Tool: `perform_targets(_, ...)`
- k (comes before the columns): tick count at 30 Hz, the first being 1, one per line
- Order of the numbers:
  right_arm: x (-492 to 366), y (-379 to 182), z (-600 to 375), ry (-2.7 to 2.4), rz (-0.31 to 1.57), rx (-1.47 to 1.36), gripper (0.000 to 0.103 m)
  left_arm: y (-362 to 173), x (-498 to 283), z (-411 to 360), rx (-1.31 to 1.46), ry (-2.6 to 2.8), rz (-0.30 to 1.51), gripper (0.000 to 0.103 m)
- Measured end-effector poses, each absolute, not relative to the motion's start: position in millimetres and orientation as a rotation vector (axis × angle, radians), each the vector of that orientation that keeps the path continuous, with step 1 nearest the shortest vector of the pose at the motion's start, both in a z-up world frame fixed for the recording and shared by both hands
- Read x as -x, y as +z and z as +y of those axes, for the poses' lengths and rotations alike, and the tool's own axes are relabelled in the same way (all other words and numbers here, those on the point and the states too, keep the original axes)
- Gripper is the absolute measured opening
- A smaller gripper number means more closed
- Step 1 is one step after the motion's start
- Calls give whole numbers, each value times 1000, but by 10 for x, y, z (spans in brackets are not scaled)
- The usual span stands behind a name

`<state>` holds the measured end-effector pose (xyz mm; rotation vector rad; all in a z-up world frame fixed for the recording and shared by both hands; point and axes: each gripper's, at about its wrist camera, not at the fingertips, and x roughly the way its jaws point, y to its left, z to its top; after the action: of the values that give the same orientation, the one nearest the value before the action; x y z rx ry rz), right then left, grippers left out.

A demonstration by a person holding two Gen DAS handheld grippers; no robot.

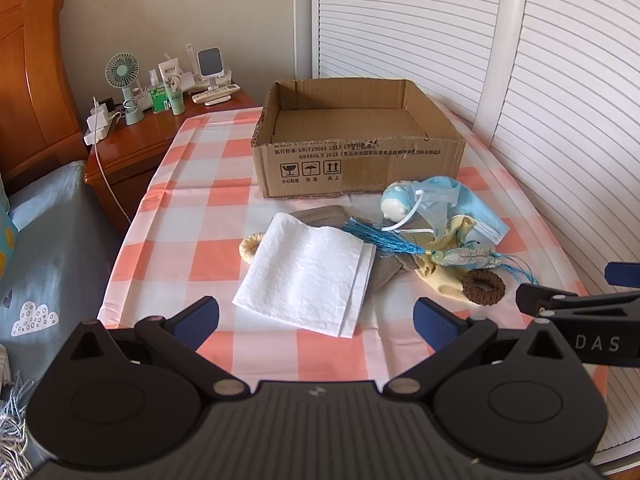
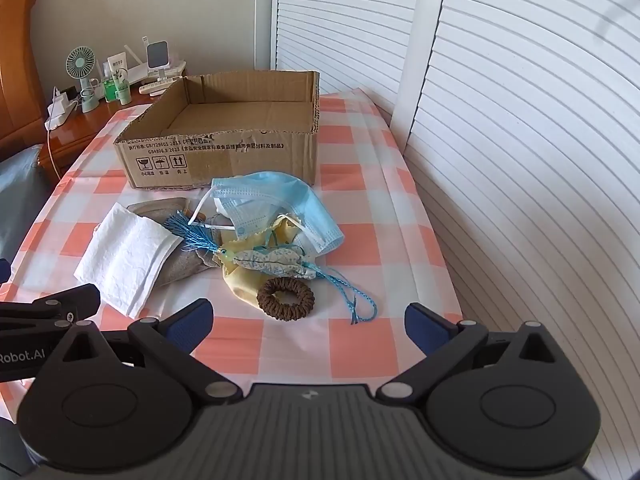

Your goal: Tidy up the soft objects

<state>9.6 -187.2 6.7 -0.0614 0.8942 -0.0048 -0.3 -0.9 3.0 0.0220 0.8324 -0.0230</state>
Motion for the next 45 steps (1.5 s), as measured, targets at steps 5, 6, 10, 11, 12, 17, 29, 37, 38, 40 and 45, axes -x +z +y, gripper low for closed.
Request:
perform_targets(5, -86, 84, -1882, -5, 895, 62, 103, 58, 12, 9, -21, -24, 832, 102)
perform_targets(6, -88, 84, -1884, -5, 895, 62, 103, 57, 13, 9, -20, -23, 832, 102)
perform_targets(10, -89, 79, -1881, -6, 894, 63, 103, 58, 16, 10, -19, -23, 830, 102)
perform_targets(11, -87, 79, -1878, -7, 894, 63, 103, 61, 17, 10, -19, -23, 830, 102)
perform_targets(12, -86, 83, -1882, -7, 894, 63, 103, 63, 15, 11, -18, -24, 831, 102)
perform_targets(17, -91, 96, -1873, -5, 892, 63, 103, 61, 18, 12, -19, -24, 829, 102)
perform_targets(29, -79, 93, -1885, -6, 891, 64, 103, 66, 14, 15, -17, -24, 831, 102)
perform_targets(37, -80, 103, -1892, -7, 890, 65, 103, 73, 13, 11, -19, -24, 829, 102)
perform_targets(38, -83, 102, -1893, -7, 891, 64, 103, 75, 13, 12, -18, -24, 830, 102)
perform_targets(40, -81, 105, -1893, -8, 891, 65, 103, 73, 14, 10, -18, -24, 829, 102)
perform_targets(45, -82, 106, -1894, -7, 890, 63, 103, 77, 19, 6, -18, -23, 827, 102)
